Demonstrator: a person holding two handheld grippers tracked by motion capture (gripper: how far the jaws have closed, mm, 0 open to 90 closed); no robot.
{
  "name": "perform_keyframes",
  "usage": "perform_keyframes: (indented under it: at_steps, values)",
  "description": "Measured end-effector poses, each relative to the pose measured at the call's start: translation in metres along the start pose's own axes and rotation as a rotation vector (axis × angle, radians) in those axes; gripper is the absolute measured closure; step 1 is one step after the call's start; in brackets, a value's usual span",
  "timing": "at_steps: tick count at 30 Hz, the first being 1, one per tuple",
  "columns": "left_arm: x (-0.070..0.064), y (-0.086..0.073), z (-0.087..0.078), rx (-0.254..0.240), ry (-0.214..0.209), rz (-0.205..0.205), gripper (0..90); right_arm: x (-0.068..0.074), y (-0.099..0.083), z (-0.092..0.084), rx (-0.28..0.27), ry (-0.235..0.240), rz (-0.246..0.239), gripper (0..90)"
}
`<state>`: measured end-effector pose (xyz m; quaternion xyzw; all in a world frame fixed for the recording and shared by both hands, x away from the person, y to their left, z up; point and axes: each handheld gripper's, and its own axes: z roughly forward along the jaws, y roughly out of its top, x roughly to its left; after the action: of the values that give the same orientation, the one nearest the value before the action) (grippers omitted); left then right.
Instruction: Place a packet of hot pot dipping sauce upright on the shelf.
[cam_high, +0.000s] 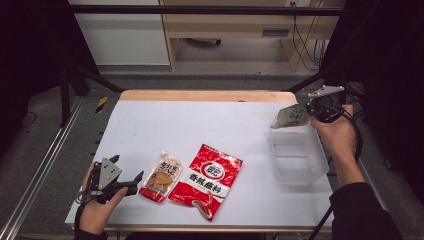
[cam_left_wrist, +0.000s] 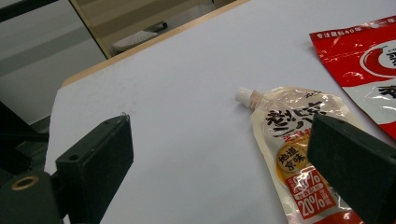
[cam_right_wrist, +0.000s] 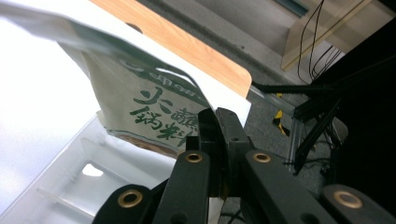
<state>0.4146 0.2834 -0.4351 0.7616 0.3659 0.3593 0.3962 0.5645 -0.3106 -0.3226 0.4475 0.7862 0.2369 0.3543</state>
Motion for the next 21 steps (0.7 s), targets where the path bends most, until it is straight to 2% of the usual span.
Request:
perform_keyframes:
  at_steps: [9,16,21]
  values:
    - [-0.002,0.001,0.000,-0.001,-0.009,0.008,7.1,0.005,-0.003,0.008,0.074,0.000,0.018,90.0]
    - [-0.002,0.002,0.000,-0.004,-0.014,0.009,7.1,0.009,-0.002,0.007,0.109,0.011,0.035,90.0]
    - [-0.002,0.002,-0.001,-0.006,-0.012,0.013,7.1,0.011,-0.003,0.014,0.136,0.024,0.035,90.0]
